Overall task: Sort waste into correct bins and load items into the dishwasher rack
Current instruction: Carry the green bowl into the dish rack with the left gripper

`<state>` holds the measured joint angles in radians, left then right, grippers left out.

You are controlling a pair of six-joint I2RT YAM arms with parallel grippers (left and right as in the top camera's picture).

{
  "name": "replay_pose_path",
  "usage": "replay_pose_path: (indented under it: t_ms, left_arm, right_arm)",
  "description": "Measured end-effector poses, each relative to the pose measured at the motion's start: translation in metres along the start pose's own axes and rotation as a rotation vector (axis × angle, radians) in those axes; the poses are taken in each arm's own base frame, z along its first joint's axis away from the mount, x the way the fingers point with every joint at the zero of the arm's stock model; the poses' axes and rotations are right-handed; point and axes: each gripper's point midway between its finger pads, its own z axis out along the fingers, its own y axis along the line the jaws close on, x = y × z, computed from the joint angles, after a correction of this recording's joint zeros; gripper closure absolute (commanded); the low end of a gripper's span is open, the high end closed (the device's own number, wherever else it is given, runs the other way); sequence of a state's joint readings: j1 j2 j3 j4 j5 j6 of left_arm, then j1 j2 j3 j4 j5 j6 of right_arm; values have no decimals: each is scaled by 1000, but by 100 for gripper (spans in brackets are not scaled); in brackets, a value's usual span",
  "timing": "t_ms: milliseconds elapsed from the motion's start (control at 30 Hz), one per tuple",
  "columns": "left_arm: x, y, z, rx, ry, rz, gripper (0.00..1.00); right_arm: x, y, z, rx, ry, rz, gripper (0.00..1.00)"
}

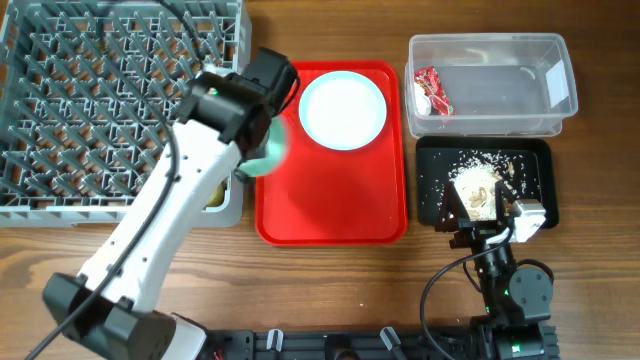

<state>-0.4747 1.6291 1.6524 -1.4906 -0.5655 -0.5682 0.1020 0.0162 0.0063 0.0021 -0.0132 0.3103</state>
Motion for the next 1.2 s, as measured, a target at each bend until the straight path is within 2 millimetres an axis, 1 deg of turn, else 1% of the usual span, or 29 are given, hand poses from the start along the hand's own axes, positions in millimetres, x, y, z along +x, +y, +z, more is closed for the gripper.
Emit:
replay_pose_path:
  t_ms: [100, 167, 333, 433, 533, 633, 800, 867, 1000, 1200]
  left_arm:
    - [-7, 45, -5, -231, -73, 5, 96]
    - [-15, 64, -10, -336, -137, -29, 96]
    - [-42, 95, -25, -503, -320, -151, 96]
    - [-49, 105, -24, -554, -354, -186, 96]
    - [-51, 107, -14, -597, -343, -180, 96]
    - [-46, 103, 2, -631, -317, -144, 96]
    - [-27, 86, 43, -676, -275, -68, 96]
    - [-18, 83, 55, -685, -264, -49, 96]
    - [-9, 78, 68, -686, -261, -45, 96]
    - [-10, 73, 77, -667, -285, -91, 96]
  right_arm:
    - [0, 0, 0, 0, 0, 0, 0]
    - [0, 0, 0, 0, 0, 0, 0]
    - [0, 0, 0, 0, 0, 0, 0]
    - [0, 0, 0, 0, 0, 0, 0]
    - [0, 0, 0, 0, 0, 0, 0]
    - [0, 0, 0, 0, 0, 0, 0]
    - [0, 0, 0, 0, 0, 0, 0]
    - [0, 0, 0, 0, 0, 0, 0]
    - [0, 0, 0, 0, 0, 0, 0]
    - [0, 0, 0, 0, 0, 0, 0]
